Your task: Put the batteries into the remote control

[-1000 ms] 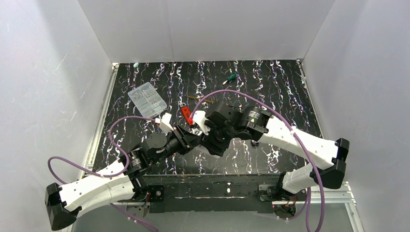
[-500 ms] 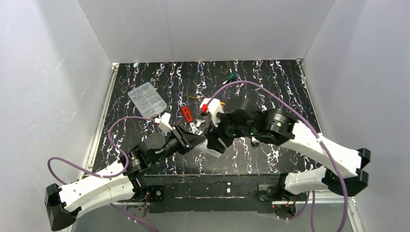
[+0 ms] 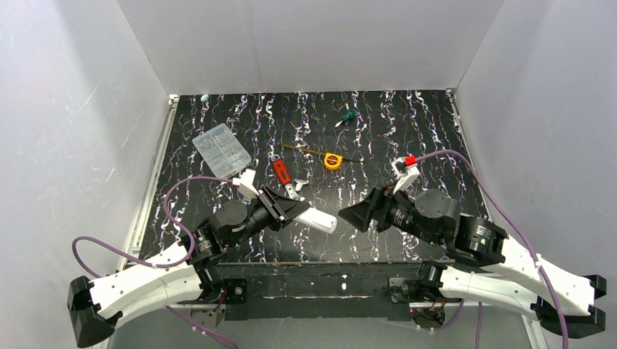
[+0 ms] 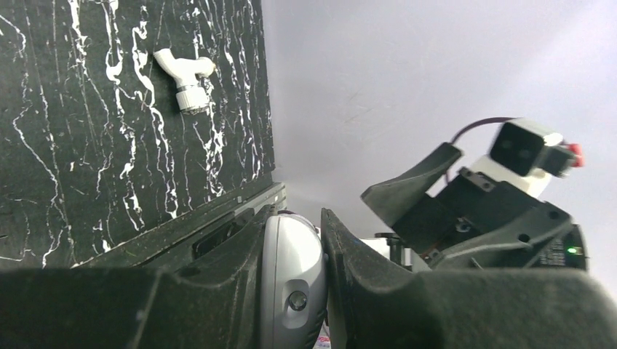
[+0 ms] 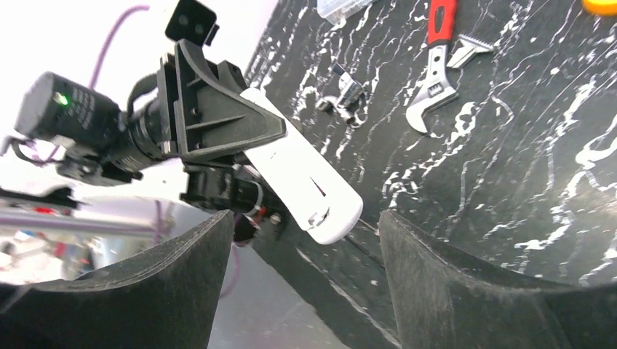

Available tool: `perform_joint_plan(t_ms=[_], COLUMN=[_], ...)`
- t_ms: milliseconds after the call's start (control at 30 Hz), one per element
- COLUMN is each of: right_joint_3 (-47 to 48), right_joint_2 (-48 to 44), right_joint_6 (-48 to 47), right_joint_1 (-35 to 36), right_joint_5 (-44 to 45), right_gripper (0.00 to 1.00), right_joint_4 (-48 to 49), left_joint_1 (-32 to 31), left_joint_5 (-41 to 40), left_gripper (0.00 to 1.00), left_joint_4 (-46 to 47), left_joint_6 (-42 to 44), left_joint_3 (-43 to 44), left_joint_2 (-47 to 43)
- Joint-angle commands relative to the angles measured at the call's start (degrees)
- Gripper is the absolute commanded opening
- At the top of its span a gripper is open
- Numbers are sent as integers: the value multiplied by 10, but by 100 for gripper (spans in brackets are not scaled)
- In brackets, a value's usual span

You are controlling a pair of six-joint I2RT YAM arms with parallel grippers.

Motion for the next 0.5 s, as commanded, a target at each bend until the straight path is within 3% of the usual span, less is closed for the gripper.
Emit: perform_joint_plan(t_ms=[0,467], right_joint_3=[-68,-117], right_joint_2=[-41,-37], right_joint_6=[156,234], right_joint_1=[-1,-1], right_joint_5=[41,29], right_gripper=[82,82], right_joint_4=[115,159], left_joint_1=[1,1], left_joint_5=[-18,-28], left_gripper=[0,0], left_joint_4=[64,81], left_joint_6=[-5,-9], left_joint_3=[5,9], left_joint_2=[-11,-6])
